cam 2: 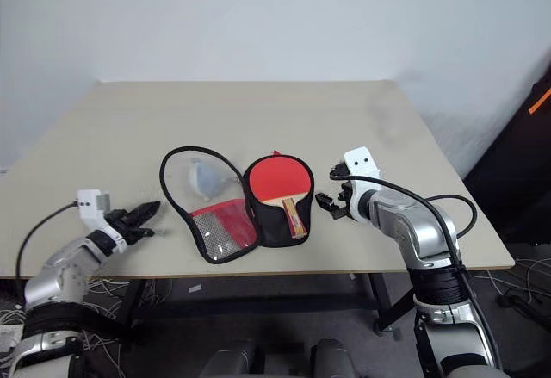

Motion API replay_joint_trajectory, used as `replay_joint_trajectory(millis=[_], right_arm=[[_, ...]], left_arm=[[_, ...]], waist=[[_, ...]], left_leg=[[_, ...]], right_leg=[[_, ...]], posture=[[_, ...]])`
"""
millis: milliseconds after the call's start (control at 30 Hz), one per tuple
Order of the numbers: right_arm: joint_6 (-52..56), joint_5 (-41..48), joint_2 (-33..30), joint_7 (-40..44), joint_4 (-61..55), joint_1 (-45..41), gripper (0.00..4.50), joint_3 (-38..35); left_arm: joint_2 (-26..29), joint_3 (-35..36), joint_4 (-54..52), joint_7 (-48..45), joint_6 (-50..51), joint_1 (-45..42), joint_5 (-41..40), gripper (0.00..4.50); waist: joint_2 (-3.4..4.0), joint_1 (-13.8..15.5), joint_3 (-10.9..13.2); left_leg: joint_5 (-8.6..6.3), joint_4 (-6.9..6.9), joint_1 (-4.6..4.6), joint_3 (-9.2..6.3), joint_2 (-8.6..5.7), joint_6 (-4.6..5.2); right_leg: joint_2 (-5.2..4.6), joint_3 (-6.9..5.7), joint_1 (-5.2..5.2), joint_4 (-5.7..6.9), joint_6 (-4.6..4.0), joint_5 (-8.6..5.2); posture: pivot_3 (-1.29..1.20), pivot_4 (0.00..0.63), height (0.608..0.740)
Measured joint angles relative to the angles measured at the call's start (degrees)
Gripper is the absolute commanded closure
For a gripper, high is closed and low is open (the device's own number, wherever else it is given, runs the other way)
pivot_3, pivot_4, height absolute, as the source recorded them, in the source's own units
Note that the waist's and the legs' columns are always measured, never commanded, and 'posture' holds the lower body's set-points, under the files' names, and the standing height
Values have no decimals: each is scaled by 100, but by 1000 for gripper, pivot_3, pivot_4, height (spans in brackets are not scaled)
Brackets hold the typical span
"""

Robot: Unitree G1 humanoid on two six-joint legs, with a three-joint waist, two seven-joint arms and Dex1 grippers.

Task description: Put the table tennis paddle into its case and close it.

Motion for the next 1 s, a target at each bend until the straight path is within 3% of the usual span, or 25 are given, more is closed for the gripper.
replay_joint_trajectory(millis=[133, 400, 667, 767, 1000], right_arm=[[119, 144, 21, 66, 3, -82, 0, -200], [78, 162, -214, 215, 371, -375, 0, -647], [48, 236, -481, 450, 410, -387, 0, -899], [-73, 345, -751, 770, 243, -363, 0, -888], [-199, 383, -919, 975, 165, -230, 0, -816]], left_arm=[[-215, -497, -540, -358, 400, -161, -128, 4459], [-1081, -1681, -2773, -346, 2166, -449, -1107, 4459], [-1048, -1790, -2982, -91, 2411, -350, -1119, 4459], [-872, -1643, -2960, -86, 2642, -247, -1257, 3913], [-705, -1247, -2614, -130, 3261, -230, -1771, 1545]], waist=[[0, -5, 0], [6, -36, 1], [9, -36, 3], [9, -35, 4], [8, -34, 5]], left_leg=[[3, 2, -8, 3, -2, 6], [5, 7, -11, 7, 2, 10], [5, 6, 8, 19, 5, 10], [5, 7, 6, 18, 3, 11], [5, 8, 8, 14, 2, 10]], right_leg=[[0, 4, 3, 1, -1, 1], [10, 10, 3, 6, -2, 3], [17, 12, 25, 0, -2, 0], [14, 10, 24, -1, -2, 0], [11, 6, 29, -3, -3, -1]], posture=[[0, 0, 739], [0, 0, 739], [0, 0, 739], [0, 0, 739], [0, 0, 739]])
